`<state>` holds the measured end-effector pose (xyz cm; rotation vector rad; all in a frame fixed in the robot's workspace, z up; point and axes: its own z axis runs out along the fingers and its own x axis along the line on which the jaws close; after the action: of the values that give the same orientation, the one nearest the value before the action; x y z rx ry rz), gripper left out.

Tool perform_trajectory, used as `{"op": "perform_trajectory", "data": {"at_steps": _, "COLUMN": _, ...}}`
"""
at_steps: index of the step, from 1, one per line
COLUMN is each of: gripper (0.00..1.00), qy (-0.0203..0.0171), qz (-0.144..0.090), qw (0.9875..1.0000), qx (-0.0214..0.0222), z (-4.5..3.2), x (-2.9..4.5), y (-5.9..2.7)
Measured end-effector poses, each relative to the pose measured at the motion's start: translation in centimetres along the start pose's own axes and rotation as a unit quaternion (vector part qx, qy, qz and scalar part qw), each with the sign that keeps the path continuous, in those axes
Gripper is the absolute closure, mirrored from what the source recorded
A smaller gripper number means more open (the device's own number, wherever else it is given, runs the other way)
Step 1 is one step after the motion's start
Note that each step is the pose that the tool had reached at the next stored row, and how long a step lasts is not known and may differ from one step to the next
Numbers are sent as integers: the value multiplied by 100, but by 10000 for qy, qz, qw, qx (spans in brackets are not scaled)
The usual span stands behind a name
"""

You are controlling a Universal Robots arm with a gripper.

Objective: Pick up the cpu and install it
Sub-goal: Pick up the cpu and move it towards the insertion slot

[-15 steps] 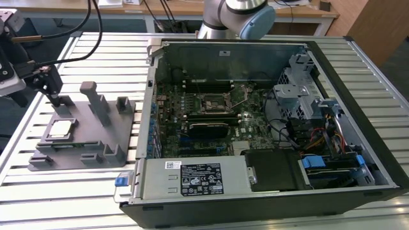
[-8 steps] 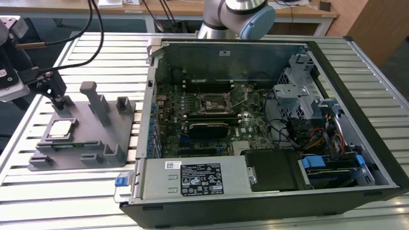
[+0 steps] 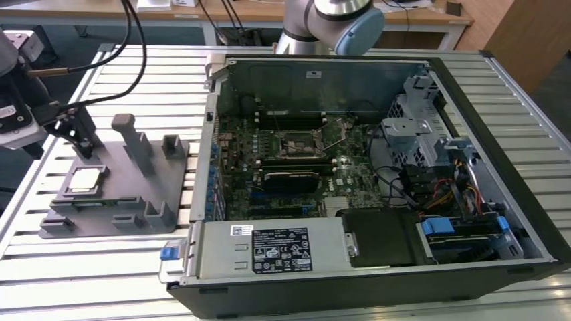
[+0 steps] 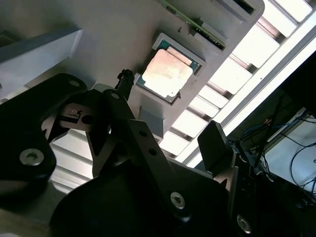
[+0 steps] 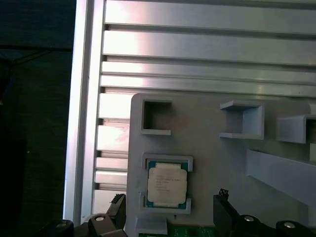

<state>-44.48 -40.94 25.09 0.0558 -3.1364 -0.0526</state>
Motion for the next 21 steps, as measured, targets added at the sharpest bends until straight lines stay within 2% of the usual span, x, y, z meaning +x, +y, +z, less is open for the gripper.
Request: {"op": "perform_trajectory", "data": {"at_steps": 21, "gripper": 21, "qy": 0, "qz": -4, "qw": 10000, "qx": 3, "z": 182, "x": -11, "y": -25}}
